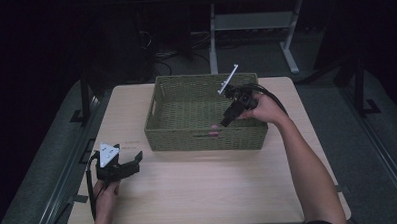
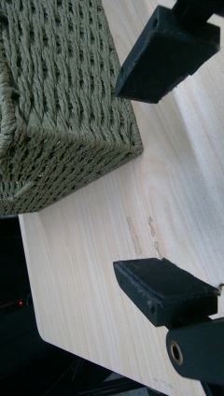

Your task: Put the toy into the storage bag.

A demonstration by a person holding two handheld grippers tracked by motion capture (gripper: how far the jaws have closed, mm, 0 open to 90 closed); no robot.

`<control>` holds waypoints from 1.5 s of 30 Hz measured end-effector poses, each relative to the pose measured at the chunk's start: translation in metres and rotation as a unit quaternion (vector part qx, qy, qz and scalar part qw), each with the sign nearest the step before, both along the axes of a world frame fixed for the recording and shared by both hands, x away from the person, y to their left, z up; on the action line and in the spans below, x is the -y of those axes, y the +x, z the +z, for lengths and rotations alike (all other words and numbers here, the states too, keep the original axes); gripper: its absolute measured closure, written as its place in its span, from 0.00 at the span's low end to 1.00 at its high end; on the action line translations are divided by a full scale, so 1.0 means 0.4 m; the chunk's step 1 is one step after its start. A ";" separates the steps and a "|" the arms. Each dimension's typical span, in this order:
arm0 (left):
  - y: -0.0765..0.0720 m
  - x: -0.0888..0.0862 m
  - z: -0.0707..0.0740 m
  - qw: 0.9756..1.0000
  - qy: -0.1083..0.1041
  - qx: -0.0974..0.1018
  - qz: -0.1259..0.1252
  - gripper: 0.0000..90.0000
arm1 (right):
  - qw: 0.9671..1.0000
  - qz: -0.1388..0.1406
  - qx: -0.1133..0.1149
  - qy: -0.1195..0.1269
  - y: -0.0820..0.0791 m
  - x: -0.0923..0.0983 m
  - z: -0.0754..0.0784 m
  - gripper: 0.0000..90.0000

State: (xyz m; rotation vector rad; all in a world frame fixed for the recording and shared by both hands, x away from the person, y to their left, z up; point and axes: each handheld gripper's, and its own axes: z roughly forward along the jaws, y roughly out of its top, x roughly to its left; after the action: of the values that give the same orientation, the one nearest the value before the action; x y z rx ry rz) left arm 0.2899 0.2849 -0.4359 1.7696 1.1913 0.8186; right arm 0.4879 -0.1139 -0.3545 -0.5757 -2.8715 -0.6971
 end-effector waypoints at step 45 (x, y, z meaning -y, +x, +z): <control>-0.001 0.004 0.000 1.000 0.004 -0.001 -0.002 0.15 | 0.998 -0.041 0.042 0.037 -0.113 0.102 0.116 0.29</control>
State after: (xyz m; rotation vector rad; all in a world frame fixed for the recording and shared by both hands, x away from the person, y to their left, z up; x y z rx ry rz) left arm 0.2893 0.2833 -0.4358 1.7801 1.1872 0.8202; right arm 0.4427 -0.1547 -0.3081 -0.6738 -2.8980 -0.8576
